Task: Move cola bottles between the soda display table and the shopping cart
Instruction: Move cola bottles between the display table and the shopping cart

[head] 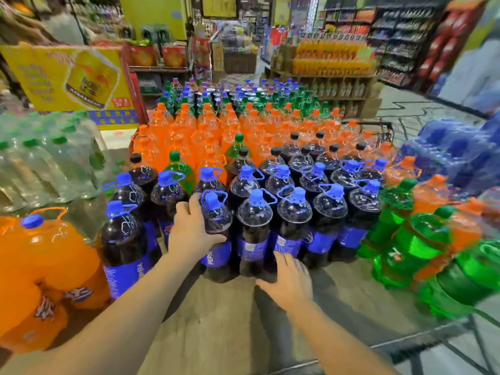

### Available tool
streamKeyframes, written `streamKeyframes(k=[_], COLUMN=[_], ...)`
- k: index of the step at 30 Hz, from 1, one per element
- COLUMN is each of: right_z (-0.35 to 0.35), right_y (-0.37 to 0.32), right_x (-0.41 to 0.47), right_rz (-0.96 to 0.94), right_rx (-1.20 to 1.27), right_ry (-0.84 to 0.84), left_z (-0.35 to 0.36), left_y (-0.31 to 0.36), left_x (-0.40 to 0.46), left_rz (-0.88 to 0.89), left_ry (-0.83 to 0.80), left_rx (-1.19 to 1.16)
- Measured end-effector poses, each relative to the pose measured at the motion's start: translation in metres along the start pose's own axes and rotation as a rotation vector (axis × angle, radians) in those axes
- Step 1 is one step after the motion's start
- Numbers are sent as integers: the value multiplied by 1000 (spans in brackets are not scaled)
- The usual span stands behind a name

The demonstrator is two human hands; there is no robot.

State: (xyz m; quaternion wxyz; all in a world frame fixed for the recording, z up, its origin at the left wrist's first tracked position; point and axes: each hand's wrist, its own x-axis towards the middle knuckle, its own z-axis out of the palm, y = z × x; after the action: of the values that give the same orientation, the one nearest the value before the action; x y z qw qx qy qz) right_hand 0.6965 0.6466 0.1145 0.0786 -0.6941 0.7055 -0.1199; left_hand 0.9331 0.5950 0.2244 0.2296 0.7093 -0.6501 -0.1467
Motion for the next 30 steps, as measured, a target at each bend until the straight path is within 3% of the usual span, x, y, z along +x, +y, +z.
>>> streamKeyframes(k=[4,10,23,30], right_z=[-23,-70,-200,-263], right_y=[50,136,361,451], right_x=[-10,-47,-154,-202], right_rz=[-26,63,383,569], right_rx=[-42,-48,-49,-56], right_ry=[133,38,65,82], left_z=[7,37,148,200], left_y=[27,99,362,477], left_x=[-24,-63,-145,-152], left_rz=[131,272,733,964], left_ry=[34,-25,-264,-268], left_rx=[255,469,426,409])
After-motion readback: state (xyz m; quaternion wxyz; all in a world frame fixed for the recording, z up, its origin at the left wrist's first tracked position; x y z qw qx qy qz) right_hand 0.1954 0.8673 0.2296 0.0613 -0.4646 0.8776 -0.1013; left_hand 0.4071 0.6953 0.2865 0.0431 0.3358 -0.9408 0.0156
